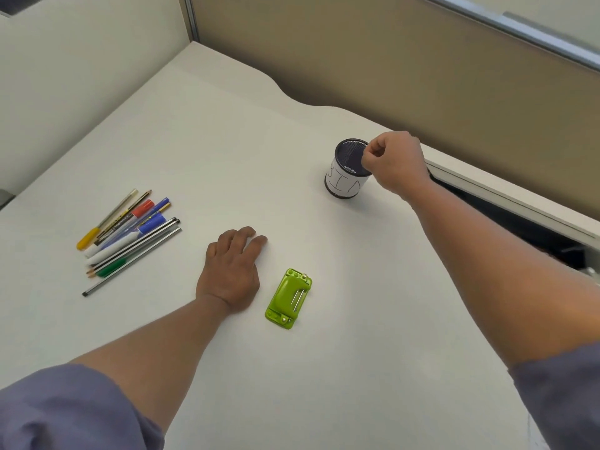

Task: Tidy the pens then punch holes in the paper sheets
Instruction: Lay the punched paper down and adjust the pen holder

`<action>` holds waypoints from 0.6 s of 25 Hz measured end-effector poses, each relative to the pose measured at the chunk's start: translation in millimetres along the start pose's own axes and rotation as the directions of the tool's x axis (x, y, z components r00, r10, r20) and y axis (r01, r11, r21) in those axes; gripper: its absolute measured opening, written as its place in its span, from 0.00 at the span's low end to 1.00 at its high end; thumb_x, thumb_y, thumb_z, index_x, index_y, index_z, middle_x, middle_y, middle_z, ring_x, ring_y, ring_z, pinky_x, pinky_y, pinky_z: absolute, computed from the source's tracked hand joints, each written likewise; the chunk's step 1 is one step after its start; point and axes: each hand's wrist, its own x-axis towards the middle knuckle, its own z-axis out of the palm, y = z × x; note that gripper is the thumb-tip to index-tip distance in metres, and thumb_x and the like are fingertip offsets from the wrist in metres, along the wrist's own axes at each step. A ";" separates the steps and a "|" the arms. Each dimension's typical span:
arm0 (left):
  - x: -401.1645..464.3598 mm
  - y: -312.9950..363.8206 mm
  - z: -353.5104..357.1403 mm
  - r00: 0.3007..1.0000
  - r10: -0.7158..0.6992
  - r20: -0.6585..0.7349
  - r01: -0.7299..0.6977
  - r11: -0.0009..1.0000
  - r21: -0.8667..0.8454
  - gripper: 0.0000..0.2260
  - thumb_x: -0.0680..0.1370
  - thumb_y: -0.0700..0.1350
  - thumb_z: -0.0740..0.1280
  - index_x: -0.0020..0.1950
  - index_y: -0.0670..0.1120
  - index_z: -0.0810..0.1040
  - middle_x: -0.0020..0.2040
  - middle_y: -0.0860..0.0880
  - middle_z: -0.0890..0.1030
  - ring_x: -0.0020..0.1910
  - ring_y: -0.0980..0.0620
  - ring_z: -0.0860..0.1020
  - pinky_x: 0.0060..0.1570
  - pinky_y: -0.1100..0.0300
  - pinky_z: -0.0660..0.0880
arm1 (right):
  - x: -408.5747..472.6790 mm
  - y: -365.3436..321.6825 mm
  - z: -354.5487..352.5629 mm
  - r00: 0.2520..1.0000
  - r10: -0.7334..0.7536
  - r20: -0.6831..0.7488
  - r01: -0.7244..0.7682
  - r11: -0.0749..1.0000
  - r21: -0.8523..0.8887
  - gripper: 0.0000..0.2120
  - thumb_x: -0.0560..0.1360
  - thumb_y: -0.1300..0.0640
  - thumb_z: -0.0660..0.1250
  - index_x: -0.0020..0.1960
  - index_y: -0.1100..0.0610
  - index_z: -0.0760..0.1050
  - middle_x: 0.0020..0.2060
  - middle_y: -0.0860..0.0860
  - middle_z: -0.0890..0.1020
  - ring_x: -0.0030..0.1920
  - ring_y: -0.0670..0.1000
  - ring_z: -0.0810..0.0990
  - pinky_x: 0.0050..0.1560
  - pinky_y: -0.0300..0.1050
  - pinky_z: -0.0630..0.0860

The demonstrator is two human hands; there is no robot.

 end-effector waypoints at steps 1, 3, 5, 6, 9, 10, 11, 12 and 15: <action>0.2 0.2 -0.5 1.000 0.000 0.003 0.000 1.000 0.002 0.25 0.72 0.40 0.58 0.69 0.49 0.76 0.71 0.46 0.73 0.68 0.41 0.68 0.62 0.46 0.64 | 4.2 -0.2 2.0 1.000 -0.003 0.009 0.003 1.000 -0.029 0.07 0.72 0.58 0.66 0.39 0.54 0.82 0.37 0.50 0.84 0.38 0.53 0.80 0.42 0.52 0.83; -0.2 0.4 -1.4 1.000 0.001 0.006 -0.001 1.000 0.012 0.25 0.72 0.39 0.59 0.69 0.49 0.76 0.71 0.46 0.74 0.68 0.40 0.69 0.62 0.46 0.64 | 11.5 -0.8 7.1 1.000 0.001 0.009 -0.001 0.997 -0.075 0.04 0.71 0.57 0.67 0.39 0.52 0.80 0.36 0.46 0.83 0.41 0.54 0.81 0.41 0.49 0.81; -1.1 0.1 -1.8 1.000 0.003 0.006 -0.003 1.000 0.018 0.25 0.72 0.38 0.62 0.69 0.49 0.76 0.71 0.46 0.74 0.68 0.39 0.69 0.61 0.46 0.64 | 15.8 -0.5 12.3 1.000 0.017 0.008 -0.016 0.997 -0.079 0.03 0.70 0.56 0.67 0.39 0.50 0.77 0.36 0.45 0.82 0.42 0.54 0.81 0.40 0.46 0.78; -1.0 0.0 -1.8 1.000 0.004 0.004 -0.004 1.000 0.018 0.25 0.72 0.37 0.63 0.69 0.49 0.76 0.71 0.46 0.74 0.68 0.40 0.68 0.61 0.47 0.62 | 16.9 0.6 14.5 1.000 0.019 0.012 -0.018 0.998 -0.065 0.03 0.70 0.57 0.67 0.40 0.49 0.77 0.38 0.45 0.82 0.42 0.54 0.81 0.41 0.47 0.78; -0.6 0.6 -2.2 1.000 -0.001 0.008 0.001 1.000 0.021 0.25 0.73 0.36 0.64 0.69 0.49 0.76 0.71 0.46 0.74 0.69 0.40 0.68 0.61 0.48 0.61 | 16.6 5.1 20.2 1.000 0.011 0.002 -0.011 0.999 -0.035 0.04 0.70 0.56 0.67 0.43 0.48 0.79 0.40 0.44 0.82 0.44 0.53 0.80 0.42 0.47 0.77; -0.6 0.9 -2.4 1.000 -0.004 0.013 0.003 1.000 0.023 0.25 0.73 0.36 0.65 0.70 0.49 0.76 0.71 0.46 0.73 0.69 0.40 0.68 0.61 0.48 0.61 | 15.8 6.7 21.6 1.000 0.004 -0.013 -0.004 0.999 -0.035 0.04 0.71 0.55 0.66 0.43 0.48 0.79 0.40 0.44 0.82 0.44 0.52 0.79 0.41 0.46 0.75; -0.6 1.0 -2.7 1.000 -0.006 0.016 0.005 1.000 0.024 0.25 0.73 0.36 0.65 0.70 0.49 0.76 0.71 0.46 0.73 0.69 0.40 0.68 0.62 0.48 0.61 | 15.0 8.4 22.8 1.000 -0.006 -0.029 0.005 0.999 -0.031 0.06 0.71 0.55 0.65 0.45 0.48 0.80 0.41 0.45 0.82 0.44 0.52 0.79 0.40 0.45 0.73; -0.6 1.0 -3.0 1.000 -0.008 0.019 0.007 1.000 0.025 0.25 0.73 0.36 0.66 0.70 0.49 0.76 0.71 0.46 0.73 0.69 0.40 0.68 0.62 0.48 0.61 | 14.1 10.0 23.6 0.999 -0.016 -0.042 0.015 1.000 -0.020 0.08 0.72 0.56 0.64 0.47 0.47 0.81 0.41 0.45 0.82 0.44 0.52 0.78 0.40 0.44 0.71; -0.3 1.8 -3.9 1.000 -0.013 0.025 0.012 0.999 0.032 0.25 0.73 0.36 0.66 0.70 0.49 0.76 0.72 0.47 0.73 0.70 0.40 0.68 0.62 0.48 0.61 | 11.6 13.2 23.9 0.998 -0.019 -0.055 0.022 0.999 0.048 0.11 0.72 0.57 0.64 0.50 0.46 0.82 0.40 0.42 0.82 0.42 0.49 0.77 0.41 0.42 0.69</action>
